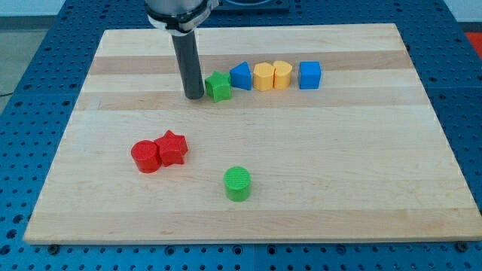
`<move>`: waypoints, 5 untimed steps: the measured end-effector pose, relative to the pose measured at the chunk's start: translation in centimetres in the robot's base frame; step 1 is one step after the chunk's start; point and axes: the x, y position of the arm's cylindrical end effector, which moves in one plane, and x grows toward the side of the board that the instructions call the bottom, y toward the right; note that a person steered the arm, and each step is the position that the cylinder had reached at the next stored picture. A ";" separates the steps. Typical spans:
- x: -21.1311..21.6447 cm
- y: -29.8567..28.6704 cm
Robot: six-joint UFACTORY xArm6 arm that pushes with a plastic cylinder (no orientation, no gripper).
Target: Push the green star left beside the triangle
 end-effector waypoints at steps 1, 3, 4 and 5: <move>4.1 1.5; 1.8 3.5; 1.0 3.5; -0.1 3.4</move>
